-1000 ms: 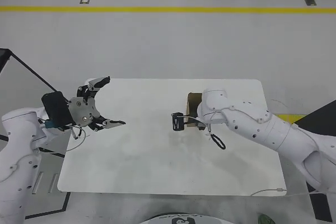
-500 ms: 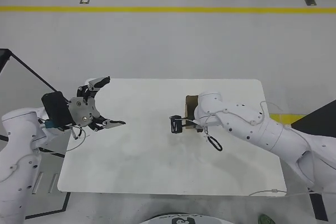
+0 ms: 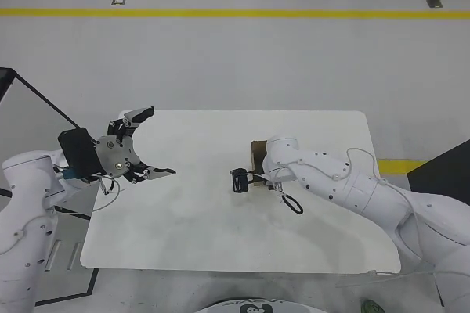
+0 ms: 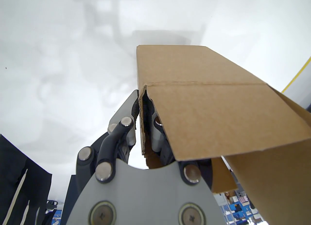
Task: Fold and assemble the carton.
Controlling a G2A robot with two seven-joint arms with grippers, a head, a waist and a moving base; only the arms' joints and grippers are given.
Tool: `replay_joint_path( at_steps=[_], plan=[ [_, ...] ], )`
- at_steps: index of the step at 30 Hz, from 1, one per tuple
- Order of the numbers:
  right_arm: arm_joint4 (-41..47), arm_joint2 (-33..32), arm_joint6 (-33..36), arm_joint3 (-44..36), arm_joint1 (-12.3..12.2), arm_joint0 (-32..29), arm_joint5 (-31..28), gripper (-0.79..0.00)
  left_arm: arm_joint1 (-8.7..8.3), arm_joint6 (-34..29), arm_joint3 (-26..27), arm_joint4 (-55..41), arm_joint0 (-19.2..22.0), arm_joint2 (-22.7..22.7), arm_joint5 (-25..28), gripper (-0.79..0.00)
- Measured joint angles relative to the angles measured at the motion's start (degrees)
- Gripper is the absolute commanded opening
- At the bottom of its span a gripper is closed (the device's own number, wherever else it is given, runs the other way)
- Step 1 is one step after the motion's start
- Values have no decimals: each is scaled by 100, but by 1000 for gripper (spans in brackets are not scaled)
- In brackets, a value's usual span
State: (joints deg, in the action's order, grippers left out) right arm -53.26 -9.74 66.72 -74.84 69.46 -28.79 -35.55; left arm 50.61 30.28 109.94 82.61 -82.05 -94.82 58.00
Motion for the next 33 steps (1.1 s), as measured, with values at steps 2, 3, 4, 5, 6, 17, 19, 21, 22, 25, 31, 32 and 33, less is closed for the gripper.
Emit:
replay_joint_path(
  at_steps=[2,3,4,5,6,17,19,21,22,25,31,32,33],
  plan=[
    [-33,-1,-23,92,52,-20,-18,-785,0,0,0,0,0,0,0,0],
    [-43,-1,-23,128,72,-27,-19,-785,0,0,0,0,0,0,0,0],
    [-48,-2,-16,168,99,-35,-23,-785,0,0,0,0,0,0,0,0],
    [-49,-5,-10,194,119,-40,-27,-785,0,0,0,0,0,0,0,0],
    [-50,-8,-6,217,138,-45,-31,-785,0,0,0,0,0,0,0,0],
    [-82,-75,65,400,301,-126,-55,-332,0,0,0,0,0,0,0,0],
    [-94,-101,74,410,311,-140,-61,-231,0,0,0,0,0,0,0,0],
    [-117,-128,79,400,311,-149,-63,-49,0,0,0,0,0,0,0,0],
    [-132,-154,90,372,306,-151,-54,0,0,0,0,0,0,0,0,0],
    [-129,-269,190,167,253,-136,-4,0,0,0,0,0,0,0,0,0],
    [134,-647,355,-648,-99,-124,154,0,0,0,0,0,0,0,0,0],
    [201,-729,369,-786,-182,-130,167,0,0,0,0,0,0,0,0,0],
    [268,-818,381,-929,-269,-141,180,0,0,0,0,0,0,0,0,0]
  ],
)
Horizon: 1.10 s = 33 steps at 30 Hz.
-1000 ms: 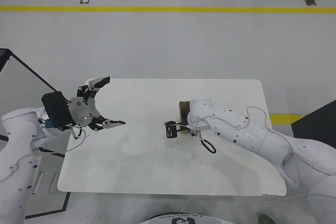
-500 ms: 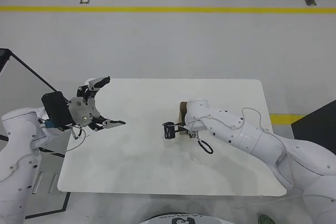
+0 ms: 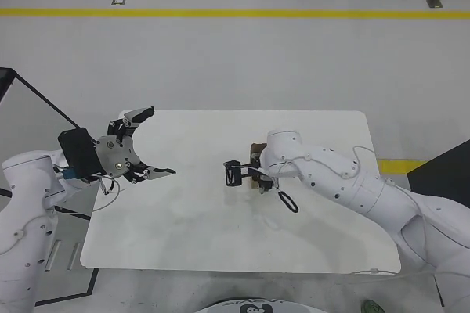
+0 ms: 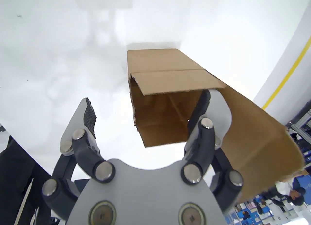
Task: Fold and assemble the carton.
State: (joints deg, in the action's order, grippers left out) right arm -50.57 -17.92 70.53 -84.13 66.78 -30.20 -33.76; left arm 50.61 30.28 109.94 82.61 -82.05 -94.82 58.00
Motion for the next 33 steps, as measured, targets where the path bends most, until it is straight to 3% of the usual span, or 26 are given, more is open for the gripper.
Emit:
replay_joint_path(
  at_steps=[7,18,20,25,29,33],
  plan=[
    [958,-1076,-63,-1021,-751,-451,-61,0,0,0,0,0,0,0,0,0],
    [1072,-1156,-87,-1027,-782,-490,-61,0,0,0,0,0,0,0,0,0],
    [1337,-1305,-348,-959,-801,-582,60,0,0,0,0,0,0,0,0,0],
    [2916,-1960,-881,-756,-946,-886,192,0,0,0,0,0,0,0,0,0],
    [4381,-2447,-753,-667,-1094,-1188,234,0,0,0,0,0,0,0,0,0],
    [5597,-2901,-543,-614,-1244,-1544,636,0,0,0,0,0,0,0,0,0]
  ],
)
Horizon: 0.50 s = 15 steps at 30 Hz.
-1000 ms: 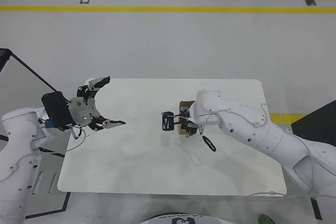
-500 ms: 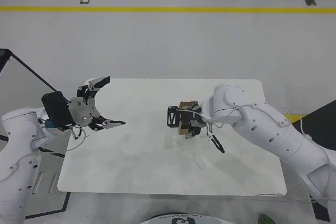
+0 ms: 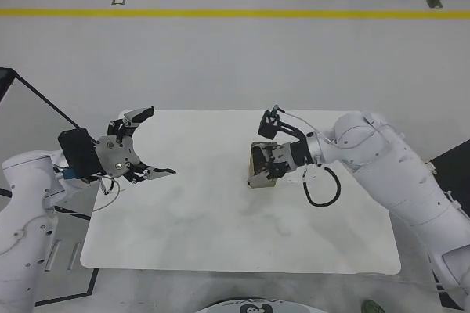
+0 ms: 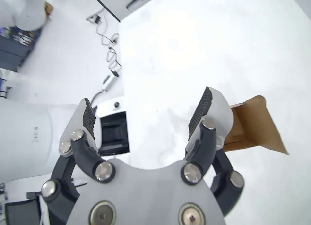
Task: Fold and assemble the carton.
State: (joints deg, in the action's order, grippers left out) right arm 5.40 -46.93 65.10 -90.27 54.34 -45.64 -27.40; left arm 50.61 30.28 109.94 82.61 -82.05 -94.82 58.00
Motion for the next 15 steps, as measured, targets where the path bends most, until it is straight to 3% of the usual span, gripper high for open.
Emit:
replay_joint_path(
  at_steps=[5,15],
  plan=[
    [1041,-265,64,-49,-67,-260,289,0,0,0,0,0,0,0,0,0],
    [968,-299,-61,-8,-64,-333,390,0,0,0,0,0,0,0,0,0]
  ],
)
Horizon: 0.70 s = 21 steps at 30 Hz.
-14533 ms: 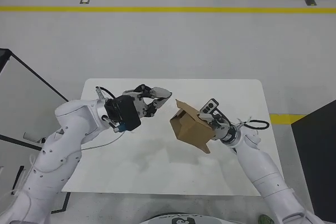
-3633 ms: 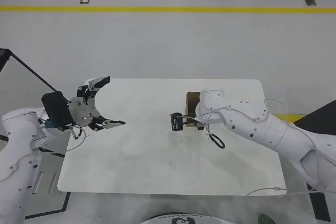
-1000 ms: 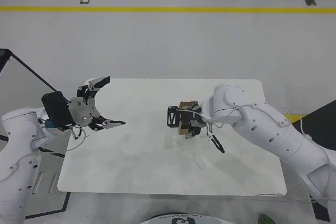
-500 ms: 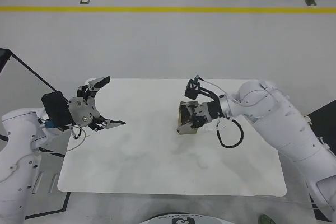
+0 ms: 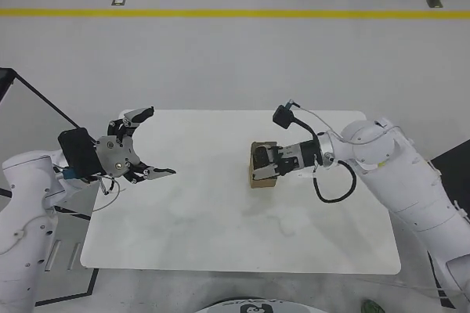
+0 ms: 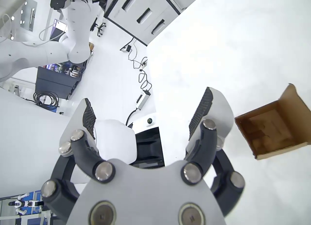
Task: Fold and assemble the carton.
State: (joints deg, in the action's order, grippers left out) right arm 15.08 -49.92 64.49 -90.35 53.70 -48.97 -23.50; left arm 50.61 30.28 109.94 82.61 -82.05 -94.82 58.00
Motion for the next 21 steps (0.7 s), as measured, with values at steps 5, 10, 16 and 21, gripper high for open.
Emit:
replay_joint_path(
  at_steps=[5,10,16,21],
  plan=[
    [633,-550,-33,113,-138,-376,291,0,0,0,0,0,0,0,0,0],
    [1025,-1304,315,139,-353,-970,340,0,0,0,0,0,0,0,0,0],
    [1310,-2204,594,41,-576,-1779,407,0,0,0,0,0,0,0,0,0],
    [1441,-2436,690,-9,-620,-2003,423,0,0,0,0,0,0,0,0,0]
  ],
)
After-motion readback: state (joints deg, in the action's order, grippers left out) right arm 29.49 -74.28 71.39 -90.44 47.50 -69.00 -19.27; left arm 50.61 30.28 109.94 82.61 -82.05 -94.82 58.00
